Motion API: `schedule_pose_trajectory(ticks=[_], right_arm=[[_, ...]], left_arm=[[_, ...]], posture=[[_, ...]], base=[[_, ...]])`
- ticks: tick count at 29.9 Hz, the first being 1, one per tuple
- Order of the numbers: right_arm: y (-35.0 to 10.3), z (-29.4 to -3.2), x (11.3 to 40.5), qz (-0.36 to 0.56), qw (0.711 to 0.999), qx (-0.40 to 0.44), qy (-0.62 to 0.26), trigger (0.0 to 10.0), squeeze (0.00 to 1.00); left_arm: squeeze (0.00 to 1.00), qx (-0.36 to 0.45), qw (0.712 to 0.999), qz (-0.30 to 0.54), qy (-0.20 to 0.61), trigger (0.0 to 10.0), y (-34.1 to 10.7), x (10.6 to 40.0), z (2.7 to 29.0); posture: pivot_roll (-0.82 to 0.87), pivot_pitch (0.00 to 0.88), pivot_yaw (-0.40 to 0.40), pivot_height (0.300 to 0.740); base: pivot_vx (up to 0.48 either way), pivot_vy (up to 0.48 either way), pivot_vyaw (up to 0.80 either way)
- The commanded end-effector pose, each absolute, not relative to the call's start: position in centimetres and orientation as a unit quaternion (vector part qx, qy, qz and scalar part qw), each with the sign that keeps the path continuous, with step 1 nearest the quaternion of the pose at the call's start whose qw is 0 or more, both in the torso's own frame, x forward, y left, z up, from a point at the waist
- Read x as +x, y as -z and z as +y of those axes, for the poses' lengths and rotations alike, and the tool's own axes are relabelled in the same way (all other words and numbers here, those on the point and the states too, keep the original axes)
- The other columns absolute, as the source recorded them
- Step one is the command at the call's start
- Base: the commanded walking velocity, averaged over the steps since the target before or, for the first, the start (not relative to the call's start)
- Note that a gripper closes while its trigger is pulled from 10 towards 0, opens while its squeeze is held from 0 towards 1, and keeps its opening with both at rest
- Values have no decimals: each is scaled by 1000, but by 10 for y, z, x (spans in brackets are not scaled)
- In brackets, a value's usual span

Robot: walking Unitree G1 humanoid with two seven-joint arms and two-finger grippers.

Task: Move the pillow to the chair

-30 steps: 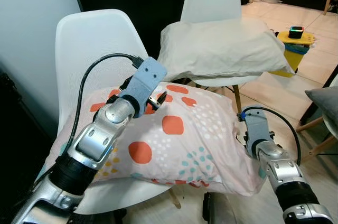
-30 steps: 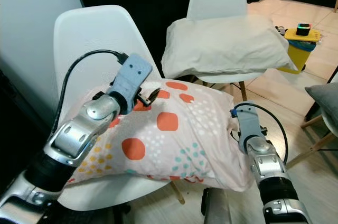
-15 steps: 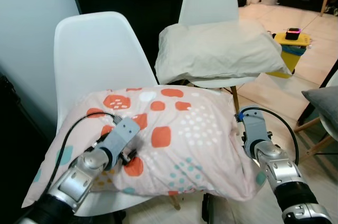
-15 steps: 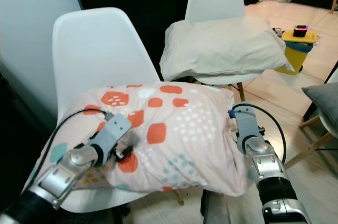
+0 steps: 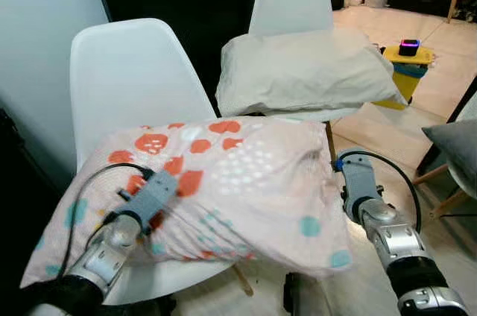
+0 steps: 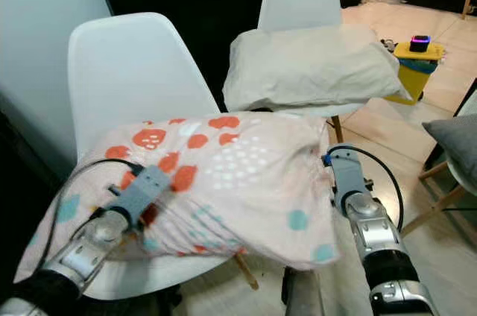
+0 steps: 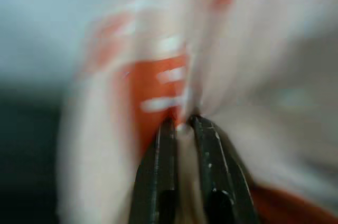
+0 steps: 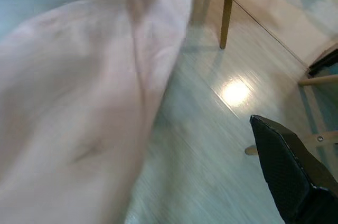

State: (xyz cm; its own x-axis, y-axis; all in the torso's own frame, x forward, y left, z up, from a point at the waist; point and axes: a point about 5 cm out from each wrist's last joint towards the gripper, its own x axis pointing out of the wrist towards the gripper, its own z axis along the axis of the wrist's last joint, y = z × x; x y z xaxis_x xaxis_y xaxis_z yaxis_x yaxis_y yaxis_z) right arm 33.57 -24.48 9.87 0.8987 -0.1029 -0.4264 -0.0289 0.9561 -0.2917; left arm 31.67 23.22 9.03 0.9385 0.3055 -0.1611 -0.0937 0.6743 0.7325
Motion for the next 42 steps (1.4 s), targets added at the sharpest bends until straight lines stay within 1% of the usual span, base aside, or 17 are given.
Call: schedule_pose_trajectory(ticks=[1, 2, 4, 5, 7, 9, 10, 12, 14, 15, 17, 19, 23, 24, 30, 36, 42], right_arm=[[-96, -242, 334, 225, 964, -144, 15, 10000, 0], [-96, -242, 334, 225, 964, -144, 15, 10000, 0], [-95, -241, 334, 225, 963, -145, 11, 10000, 0], [-95, -240, 334, 225, 963, -145, 10, 10000, 0], [-95, -240, 335, 226, 963, -146, 9, 10000, 0], [-94, -238, 336, 226, 963, -146, 7, 10000, 0], [-95, -238, 336, 225, 963, -147, 5, 10000, 0], [-95, -237, 337, 223, 963, -148, 1, 10000, 0], [-96, -236, 337, 222, 964, -148, 0, 10000, 0], [-98, -235, 337, 211, 967, -140, -9, 10000, 0], [-103, -233, 338, 193, 972, -135, -20, 10000, 0], [-108, -232, 339, 178, 975, -130, -24, 10000, 0], [-109, -230, 340, 175, 976, -125, -25, 10000, 0], [-109, -229, 340, 175, 976, -124, -25, 10000, 0], [-105, -226, 338, 178, 976, -122, -28, 10000, 0], [-106, -225, 337, 175, 977, -121, -31, 10000, 0], [-106, -225, 338, 173, 977, -122, -31, 10000, 0]], left_arm=[[0, 405, 872, 153, -228, 0, -94, 303, 275], [0, 405, 872, 153, -228, 0, -94, 303, 275], [0, 401, 861, 122, -289, 0, -107, 296, 288], [0, 399, 860, 113, -297, 0, -109, 294, 290], [0, 400, 864, 117, -284, 0, -107, 294, 287], [0, 381, 880, 126, -253, 0, -94, 294, 274], [0, 372, 890, 135, -226, 10000, -83, 294, 263], [0, 353, 906, 143, -184, 10000, -70, 296, 247], [0, 349, 910, 145, -171, 10000, -66, 297, 242], [0, 317, 926, 137, -151, 10000, -64, 299, 228], [0, 260, 947, 120, -149, 10000, -68, 303, 213], [0, 229, 953, 82, -180, 10000, -85, 309, 213], [0, 218, 956, 47, -191, 10000, -103, 314, 216], [1000, 215, 958, 36, -188, 10000, -108, 315, 217], [1000, 197, 964, -2, -180, 10000, -126, 322, 216], [1000, 205, 961, -42, -178, 10000, -146, 326, 212], [1000, 209, 961, -59, -171, 10000, -157, 328, 206]], posture=[[22, 60, 23, 526], [22, 60, 23, 526], [30, 63, 20, 526], [32, 64, 19, 526], [33, 64, 19, 526], [36, 62, 16, 526], [36, 63, 16, 526], [32, 64, 16, 526], [32, 64, 16, 526], [25, 62, 13, 531], [24, 62, 12, 541], [5, 64, 9, 556], [3, 66, 14, 571], [3, 66, 14, 576], [1, 65, 21, 601], [-1, 65, 22, 626], [8, 57, 27, 651]], base=[[0, 0, 0], [0, 0, 0], [0, 0, 0], [0, 0, 0], [0, 0, 0], [0, 0, 0], [0, 0, 0], [0, 0, 0], [0, 0, 0], [0, 0, 0], [0, 0, 0], [0, 0, 0], [0, 0, 0], [0, 0, 0], [0, 0, 0], [0, 0, 0], [0, 0, 0]])
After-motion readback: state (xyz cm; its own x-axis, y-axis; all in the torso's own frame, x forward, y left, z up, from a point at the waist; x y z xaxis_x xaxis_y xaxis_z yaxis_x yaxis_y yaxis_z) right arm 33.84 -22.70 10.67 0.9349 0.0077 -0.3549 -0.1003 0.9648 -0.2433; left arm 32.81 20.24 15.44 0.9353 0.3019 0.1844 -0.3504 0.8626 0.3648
